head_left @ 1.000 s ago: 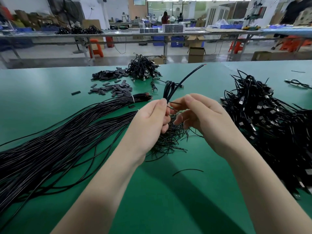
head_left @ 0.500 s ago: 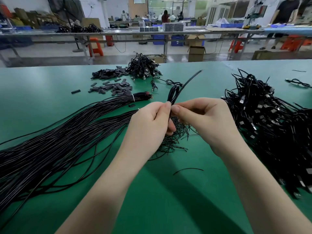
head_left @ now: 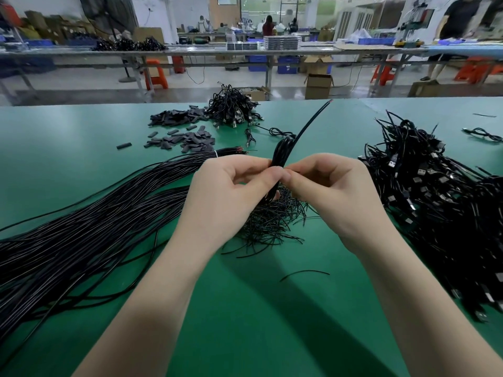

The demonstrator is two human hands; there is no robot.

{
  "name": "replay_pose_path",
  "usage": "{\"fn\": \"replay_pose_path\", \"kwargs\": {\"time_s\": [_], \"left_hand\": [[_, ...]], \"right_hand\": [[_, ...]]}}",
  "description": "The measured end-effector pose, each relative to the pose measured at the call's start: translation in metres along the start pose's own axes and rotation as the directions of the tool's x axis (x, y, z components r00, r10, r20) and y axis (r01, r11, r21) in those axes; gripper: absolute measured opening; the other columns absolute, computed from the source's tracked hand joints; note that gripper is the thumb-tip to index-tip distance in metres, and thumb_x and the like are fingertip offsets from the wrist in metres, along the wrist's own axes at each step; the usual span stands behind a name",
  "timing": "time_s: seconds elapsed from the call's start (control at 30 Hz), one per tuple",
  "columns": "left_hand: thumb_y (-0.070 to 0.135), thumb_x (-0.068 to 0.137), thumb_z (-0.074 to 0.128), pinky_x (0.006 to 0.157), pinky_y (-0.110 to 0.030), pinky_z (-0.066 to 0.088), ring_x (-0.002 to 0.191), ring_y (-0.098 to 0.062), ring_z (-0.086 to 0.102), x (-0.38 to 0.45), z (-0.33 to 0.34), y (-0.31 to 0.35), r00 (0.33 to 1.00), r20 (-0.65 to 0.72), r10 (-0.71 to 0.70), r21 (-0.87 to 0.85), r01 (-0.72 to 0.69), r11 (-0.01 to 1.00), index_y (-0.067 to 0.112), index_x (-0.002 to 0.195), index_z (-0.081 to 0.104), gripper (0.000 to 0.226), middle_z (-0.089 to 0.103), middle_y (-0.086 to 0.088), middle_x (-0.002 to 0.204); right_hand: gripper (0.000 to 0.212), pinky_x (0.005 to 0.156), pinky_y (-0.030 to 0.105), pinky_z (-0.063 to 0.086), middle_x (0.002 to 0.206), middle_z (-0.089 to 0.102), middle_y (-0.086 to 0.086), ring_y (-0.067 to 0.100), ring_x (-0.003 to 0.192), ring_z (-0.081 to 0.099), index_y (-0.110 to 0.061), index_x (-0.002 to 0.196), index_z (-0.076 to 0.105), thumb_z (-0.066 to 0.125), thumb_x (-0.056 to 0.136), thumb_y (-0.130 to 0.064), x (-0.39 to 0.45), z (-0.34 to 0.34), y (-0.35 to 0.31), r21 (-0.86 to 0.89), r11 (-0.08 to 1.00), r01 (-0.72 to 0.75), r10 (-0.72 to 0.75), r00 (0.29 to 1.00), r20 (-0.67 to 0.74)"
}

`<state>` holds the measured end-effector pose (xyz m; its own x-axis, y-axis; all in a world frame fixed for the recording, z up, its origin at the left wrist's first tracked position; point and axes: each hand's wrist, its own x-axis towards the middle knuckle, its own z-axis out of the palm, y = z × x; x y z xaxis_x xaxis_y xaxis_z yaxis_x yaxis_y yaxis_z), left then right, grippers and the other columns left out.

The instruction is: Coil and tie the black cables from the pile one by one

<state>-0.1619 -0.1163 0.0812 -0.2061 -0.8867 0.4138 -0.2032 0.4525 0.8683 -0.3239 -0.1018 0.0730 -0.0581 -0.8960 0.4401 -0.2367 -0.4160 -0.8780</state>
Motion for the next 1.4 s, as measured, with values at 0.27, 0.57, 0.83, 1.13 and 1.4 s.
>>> {"fn": "replay_pose_path", "kwargs": {"time_s": [0.27, 0.57, 0.83, 1.13, 1.4], "left_hand": [[0.022, 0.085, 0.070, 0.066, -0.020, 0.054, 0.065, -0.014, 0.070, 0.002, 0.002, -0.002, 0.997, 0.011, -0.074, -0.293, 0.074, 0.953, 0.023, 0.079, 0.076, 0.009, 0.075, -0.001, 0.077], [0.030, 0.070, 0.070, 0.064, -0.020, 0.055, 0.065, -0.015, 0.071, 0.004, -0.010, 0.000, 0.991, 0.030, -0.132, -0.398, 0.133, 0.908, 0.013, 0.093, 0.069, 0.029, 0.074, 0.000, 0.080], [0.024, 0.080, 0.071, 0.067, -0.020, 0.055, 0.068, -0.017, 0.073, 0.002, -0.008, 0.001, 0.996, 0.041, -0.083, -0.338, 0.092, 0.937, 0.019, 0.091, 0.071, 0.013, 0.076, 0.000, 0.084], [0.028, 0.071, 0.072, 0.063, -0.020, 0.055, 0.065, -0.017, 0.072, 0.001, -0.009, 0.004, 0.990, 0.100, -0.102, -0.400, 0.134, 0.907, 0.013, 0.091, 0.066, 0.026, 0.075, -0.004, 0.076], [0.023, 0.076, 0.073, 0.064, -0.019, 0.054, 0.069, -0.019, 0.074, -0.001, -0.010, 0.006, 0.997, 0.077, -0.031, -0.315, 0.054, 0.948, 0.032, 0.074, 0.072, 0.010, 0.075, 0.000, 0.077]], "right_hand": [[0.009, 0.055, 0.014, 0.042, 0.061, 0.067, -0.008, 0.002, 0.054, 0.054, -0.013, 0.075, 0.072, 0.075, 0.082, -0.007, -0.004, 0.010, -0.007, 0.138, 0.987, 0.081, -0.074, 0.996, -0.059], [0.007, 0.058, 0.017, 0.049, 0.067, 0.071, -0.004, 0.008, 0.059, 0.064, -0.020, 0.077, 0.074, 0.079, 0.077, -0.014, -0.005, 0.005, -0.014, 0.157, 0.985, 0.069, -0.067, 0.998, -0.019], [0.009, 0.058, 0.015, 0.049, 0.072, 0.075, 0.002, 0.009, 0.060, 0.066, -0.016, 0.083, 0.078, 0.079, 0.075, -0.013, -0.005, 0.007, -0.015, 0.231, 0.973, -0.022, 0.028, 0.999, -0.023], [0.006, 0.073, 0.038, 0.060, 0.077, 0.075, 0.003, 0.026, 0.073, 0.072, -0.013, 0.083, 0.075, 0.078, 0.078, -0.012, -0.006, 0.004, -0.019, 0.087, 0.995, 0.041, -0.039, 0.999, -0.025], [0.007, 0.060, 0.016, 0.049, 0.067, 0.072, -0.005, 0.004, 0.060, 0.063, -0.018, 0.077, 0.074, 0.079, 0.073, -0.017, -0.005, -0.002, -0.022, 0.094, 0.995, 0.036, -0.042, 0.998, 0.055]]}}
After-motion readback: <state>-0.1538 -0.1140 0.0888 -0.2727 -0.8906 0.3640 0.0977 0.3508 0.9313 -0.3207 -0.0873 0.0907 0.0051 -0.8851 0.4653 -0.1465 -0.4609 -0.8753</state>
